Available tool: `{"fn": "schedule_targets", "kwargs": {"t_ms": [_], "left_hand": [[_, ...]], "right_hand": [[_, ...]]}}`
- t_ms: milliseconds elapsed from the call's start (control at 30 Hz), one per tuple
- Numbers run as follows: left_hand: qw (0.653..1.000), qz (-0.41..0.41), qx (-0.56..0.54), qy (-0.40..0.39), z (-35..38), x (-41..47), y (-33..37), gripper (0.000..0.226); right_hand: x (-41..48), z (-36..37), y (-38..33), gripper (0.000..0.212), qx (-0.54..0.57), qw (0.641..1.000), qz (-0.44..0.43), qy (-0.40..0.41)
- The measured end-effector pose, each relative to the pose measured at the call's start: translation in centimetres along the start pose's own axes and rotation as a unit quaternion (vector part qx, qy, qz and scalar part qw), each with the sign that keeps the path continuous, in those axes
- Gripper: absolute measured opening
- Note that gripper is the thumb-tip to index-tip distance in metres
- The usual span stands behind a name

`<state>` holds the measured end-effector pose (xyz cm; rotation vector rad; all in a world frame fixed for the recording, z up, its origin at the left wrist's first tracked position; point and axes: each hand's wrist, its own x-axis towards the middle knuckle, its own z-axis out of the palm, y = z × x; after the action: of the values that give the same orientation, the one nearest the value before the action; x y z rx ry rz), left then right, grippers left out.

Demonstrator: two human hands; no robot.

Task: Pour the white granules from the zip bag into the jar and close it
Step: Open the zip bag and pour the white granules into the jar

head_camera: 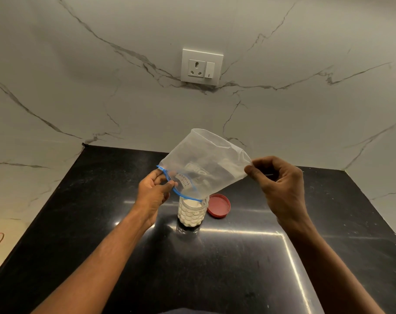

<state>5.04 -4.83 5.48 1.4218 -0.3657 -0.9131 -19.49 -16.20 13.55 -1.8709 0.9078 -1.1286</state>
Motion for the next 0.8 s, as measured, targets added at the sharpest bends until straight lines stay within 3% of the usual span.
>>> {"fn": "schedule_targets", "kwargs": {"t_ms": [167,267,367,500,600,700,800], "left_hand": [[1.000,-0.007,-0.003,0.004,0.0,0.1,-0.1,0.040],[1.000,-0.011,-0.002,0.004,0.0,0.0,-0.3,0.038],[1.000,-0.014,-0.004,0.007,0.0,0.1,-0.5,0.038],[1.000,-0.021,-0.006,0.010,-0.1,0.3,-0.7,0.034],[1.000,-0.023,-0.009,0.014,-0.1,0.4,-0.8,0.034],[1.000,-0.025,-0.013,0.014,-0.3,0.5,-1.0,0.035],[1.000,-0.023,-0.015,0.013,-0.2,0.6,-1.1,0.034]], "right_hand": [[-0.1,0.4,0.1,0.010,0.012,0.997,0.063,-0.047],[-0.3,0.8,0.1,0.028,0.059,0.989,0.098,-0.092],[-0.6,1.1,0.4,0.048,0.029,0.991,0.064,-0.110],[-0.8,1.5,0.6,0.018,0.011,0.998,0.027,-0.062],[-0.7,1.7,0.4,0.020,-0.024,0.999,0.003,-0.031],[-0.7,1.8,0.3,0.033,-0.014,0.998,-0.003,-0.057],[-1.0,2.1,0.3,0.017,-0.016,0.999,-0.027,-0.043]]}}
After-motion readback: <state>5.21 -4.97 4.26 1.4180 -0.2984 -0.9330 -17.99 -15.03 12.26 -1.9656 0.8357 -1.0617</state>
